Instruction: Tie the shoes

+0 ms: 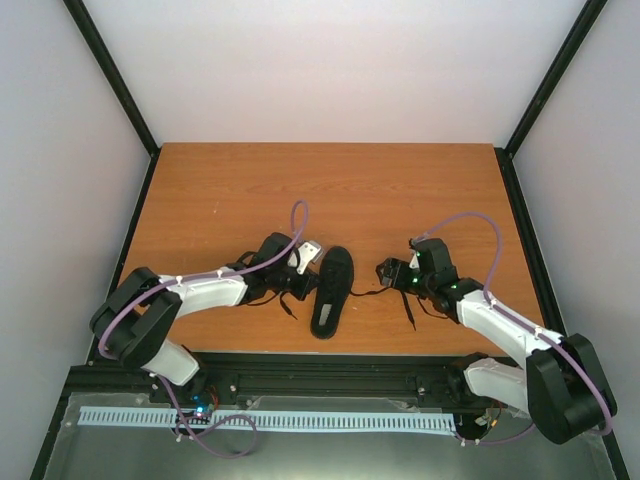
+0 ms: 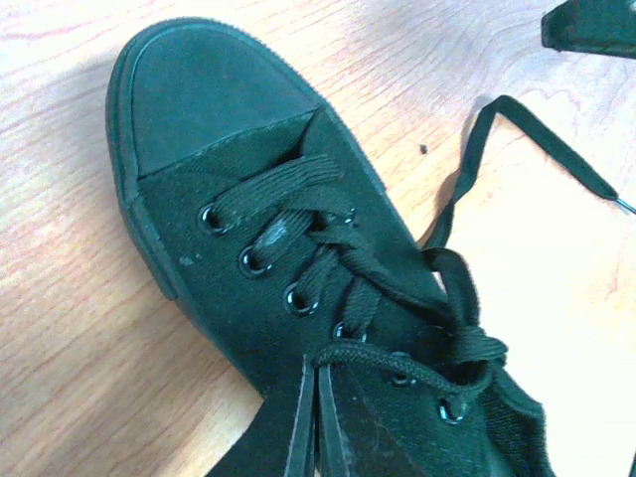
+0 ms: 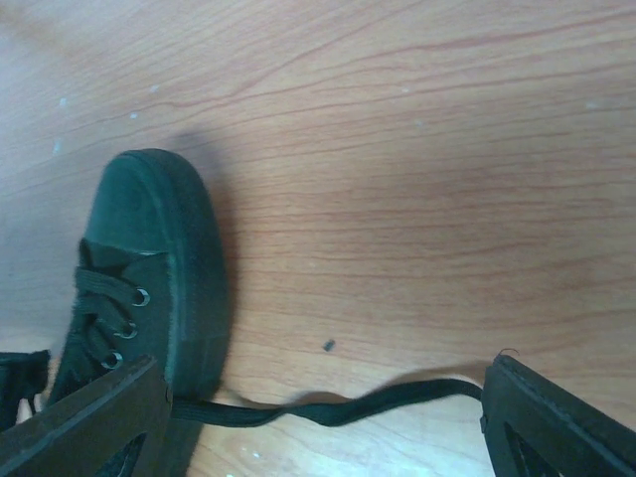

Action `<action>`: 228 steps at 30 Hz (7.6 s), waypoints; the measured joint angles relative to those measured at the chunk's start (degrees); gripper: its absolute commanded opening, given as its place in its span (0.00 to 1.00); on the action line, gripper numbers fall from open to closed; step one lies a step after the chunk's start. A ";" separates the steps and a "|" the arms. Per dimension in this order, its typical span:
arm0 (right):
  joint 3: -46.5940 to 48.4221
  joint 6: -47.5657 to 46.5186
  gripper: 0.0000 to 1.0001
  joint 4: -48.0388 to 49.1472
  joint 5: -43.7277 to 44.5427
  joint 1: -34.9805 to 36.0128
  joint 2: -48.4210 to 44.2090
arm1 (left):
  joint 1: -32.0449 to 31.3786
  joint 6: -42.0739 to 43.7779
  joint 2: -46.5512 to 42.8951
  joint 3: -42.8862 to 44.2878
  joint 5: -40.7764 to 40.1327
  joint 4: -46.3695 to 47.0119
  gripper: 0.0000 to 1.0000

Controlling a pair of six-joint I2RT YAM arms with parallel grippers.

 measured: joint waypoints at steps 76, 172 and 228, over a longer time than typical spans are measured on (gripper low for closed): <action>31.47 -5.16 0.03 5.46 -10.58 6.95 20.37 | -0.59 -6.58 -6.78 -5.31 7.91 9.64 0.01; 9.86 -22.51 0.03 16.48 -45.44 6.49 22.21 | 5.11 -27.69 10.99 10.08 -15.45 -8.07 0.38; 10.43 -21.16 0.03 13.62 -38.25 7.17 22.21 | -15.21 -31.36 -12.55 11.98 5.84 -33.66 0.01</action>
